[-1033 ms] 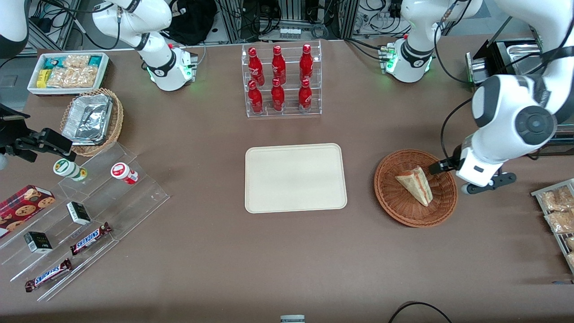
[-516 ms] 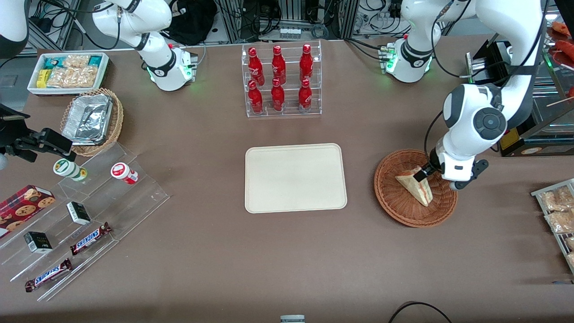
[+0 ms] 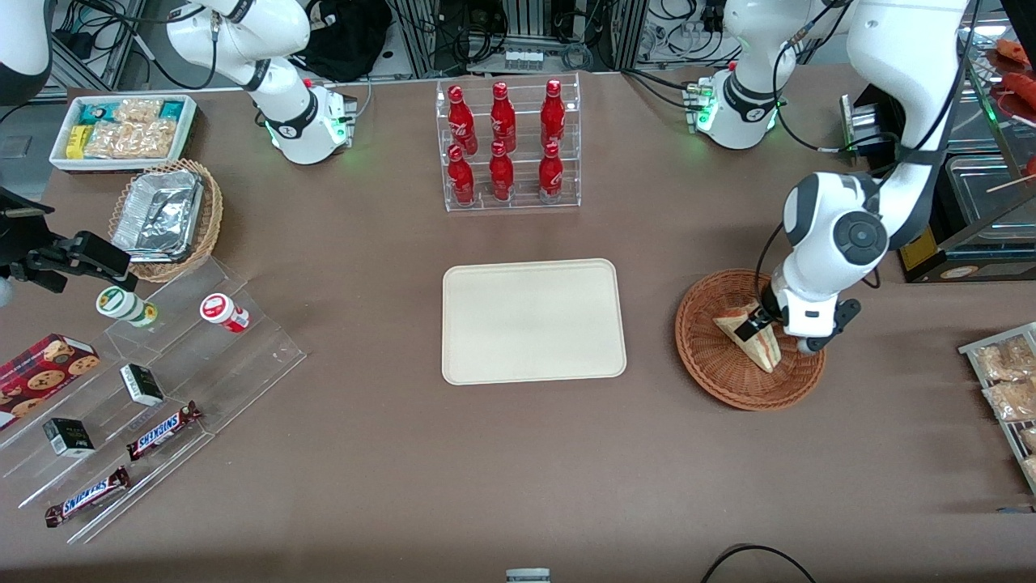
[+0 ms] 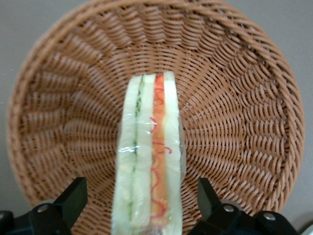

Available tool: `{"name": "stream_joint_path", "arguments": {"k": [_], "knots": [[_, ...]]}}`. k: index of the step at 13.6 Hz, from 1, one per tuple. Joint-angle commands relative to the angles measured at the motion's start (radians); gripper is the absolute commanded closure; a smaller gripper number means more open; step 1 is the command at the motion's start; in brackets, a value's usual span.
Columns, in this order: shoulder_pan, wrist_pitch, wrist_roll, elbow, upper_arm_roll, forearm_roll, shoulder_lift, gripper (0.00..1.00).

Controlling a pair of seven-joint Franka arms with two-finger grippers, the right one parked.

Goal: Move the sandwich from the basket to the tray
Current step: 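Close the left gripper on the wrapped sandwich, then lift the sandwich and carry it over the cream tray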

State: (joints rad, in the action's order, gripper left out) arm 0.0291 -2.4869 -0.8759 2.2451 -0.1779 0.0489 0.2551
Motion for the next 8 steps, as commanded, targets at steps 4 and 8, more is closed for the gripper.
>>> {"name": "stream_joint_path", "arguments": {"k": [4, 8], "knots": [[-0.005, 0.006, -0.032, -0.044, -0.005, 0.003, 0.009, 0.94], [-0.012, 0.225, -0.023, -0.203, -0.003, 0.003, -0.026, 0.94]]}}
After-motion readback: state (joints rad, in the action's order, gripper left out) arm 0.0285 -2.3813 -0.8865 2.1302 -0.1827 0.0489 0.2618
